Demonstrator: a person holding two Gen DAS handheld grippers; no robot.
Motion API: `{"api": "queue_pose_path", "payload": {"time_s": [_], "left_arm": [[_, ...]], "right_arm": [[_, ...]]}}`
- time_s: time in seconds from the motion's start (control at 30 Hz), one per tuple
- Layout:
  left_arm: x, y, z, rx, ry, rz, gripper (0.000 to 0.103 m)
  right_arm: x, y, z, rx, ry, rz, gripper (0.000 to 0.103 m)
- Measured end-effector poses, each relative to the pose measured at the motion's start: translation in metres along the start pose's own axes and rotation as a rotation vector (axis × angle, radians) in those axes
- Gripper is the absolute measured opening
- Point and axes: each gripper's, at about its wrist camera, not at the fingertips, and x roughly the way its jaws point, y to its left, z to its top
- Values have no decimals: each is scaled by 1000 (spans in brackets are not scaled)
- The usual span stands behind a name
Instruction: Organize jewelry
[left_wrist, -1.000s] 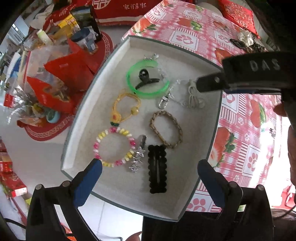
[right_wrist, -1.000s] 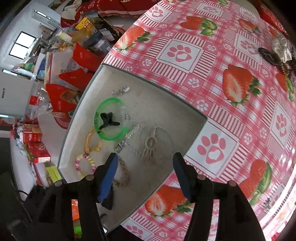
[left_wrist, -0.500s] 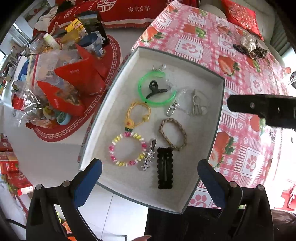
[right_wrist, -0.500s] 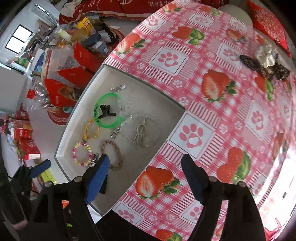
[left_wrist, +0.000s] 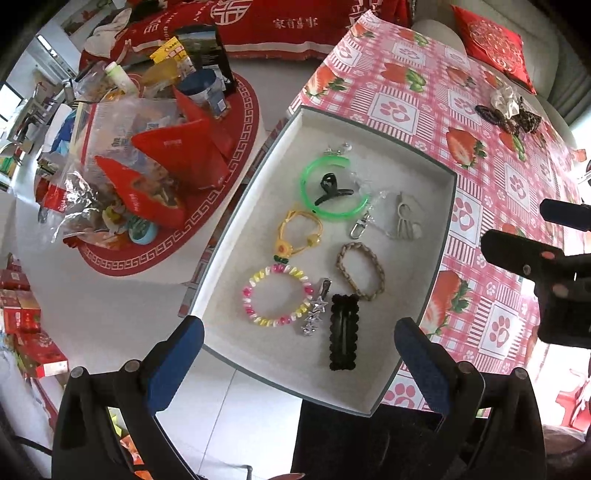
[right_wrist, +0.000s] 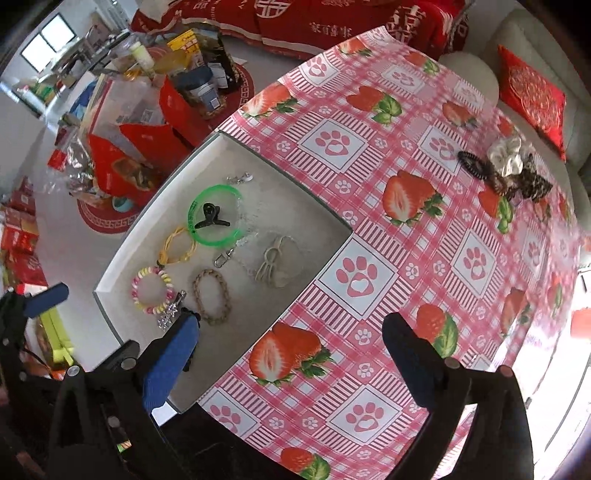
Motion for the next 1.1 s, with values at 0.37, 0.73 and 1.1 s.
{"api": "queue_pose_path", "payload": {"time_s": [0.37, 0.73, 1.1], "left_arm": [[-4, 8, -3, -23, -1, 10, 103], [-3, 8, -2, -27, 5, 10, 103], [0, 11, -1, -34, 12, 13, 103]], "right_arm": [[-5, 7, -3, -24, -4, -14, 100], [-4, 8, -2, -28, -3, -13, 100], [-1, 11, 0, -39, 6, -10, 100]]}}
